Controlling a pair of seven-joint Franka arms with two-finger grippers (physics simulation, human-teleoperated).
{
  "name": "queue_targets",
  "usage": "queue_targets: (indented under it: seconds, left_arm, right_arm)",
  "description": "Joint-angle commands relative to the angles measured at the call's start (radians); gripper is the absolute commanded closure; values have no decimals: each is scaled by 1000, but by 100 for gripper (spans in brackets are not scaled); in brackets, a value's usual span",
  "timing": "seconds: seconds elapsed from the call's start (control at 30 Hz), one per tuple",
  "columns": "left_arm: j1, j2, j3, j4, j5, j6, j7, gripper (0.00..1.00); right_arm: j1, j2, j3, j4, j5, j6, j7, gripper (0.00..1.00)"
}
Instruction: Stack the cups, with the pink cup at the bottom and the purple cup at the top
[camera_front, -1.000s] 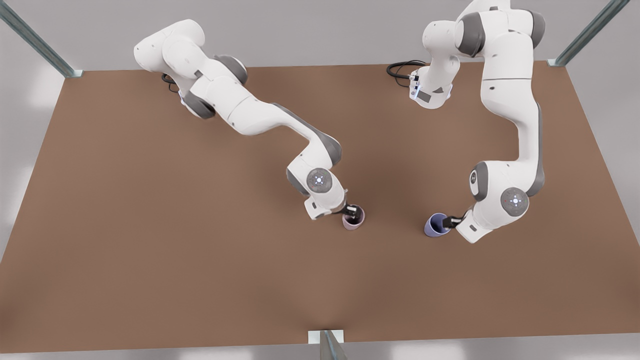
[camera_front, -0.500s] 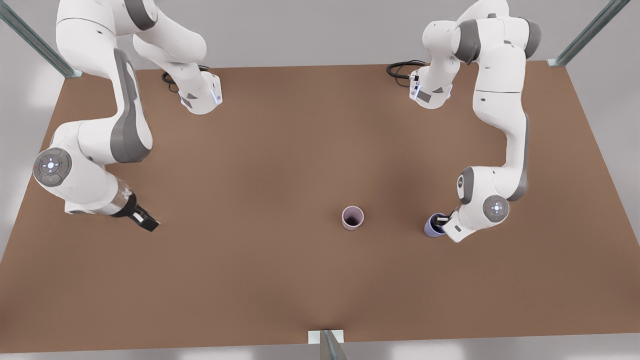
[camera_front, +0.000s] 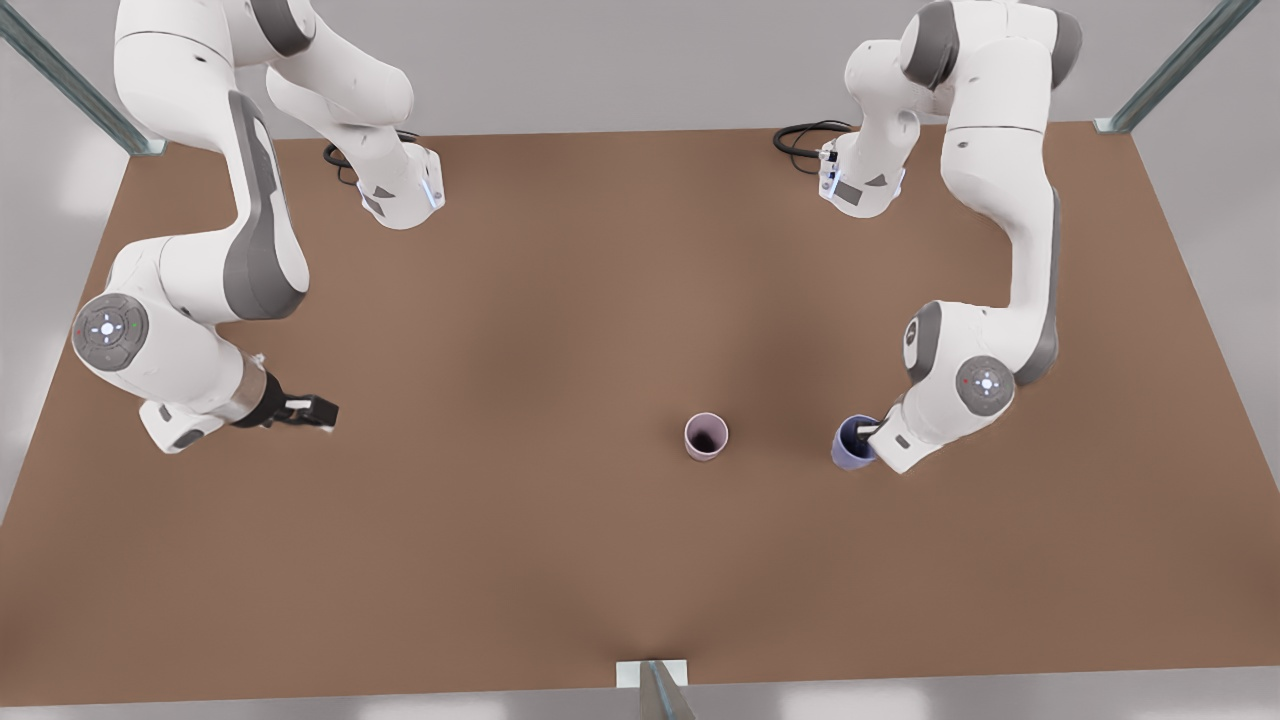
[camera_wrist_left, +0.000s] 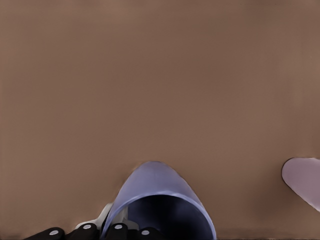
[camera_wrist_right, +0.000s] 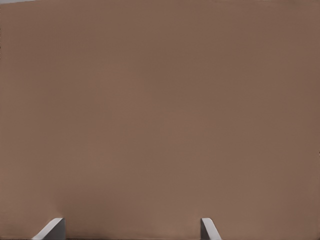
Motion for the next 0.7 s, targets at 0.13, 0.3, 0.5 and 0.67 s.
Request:
queue_targets:
  seconds: [0.13,0.3,0.5,0.67]
  left_arm:
    - [-151,71,-55,268,-10,-412,-799,79]
    - [-213,125,-81,305,-16,-378,-883,79]
    - [-211,168,-89,331,-55,-256,-897,79]
    - [-211,199,-89,330,-58,-185,-900,79]
  right_arm:
    - [-3,-33,0,-48,2,37,-616,0]
    - [-1,-25,-2,-25,10,2,-280,0]
    - [5,-7,0,-2,13,-7,-38,0]
    - [3,-7,1,1,14,-25,54,0]
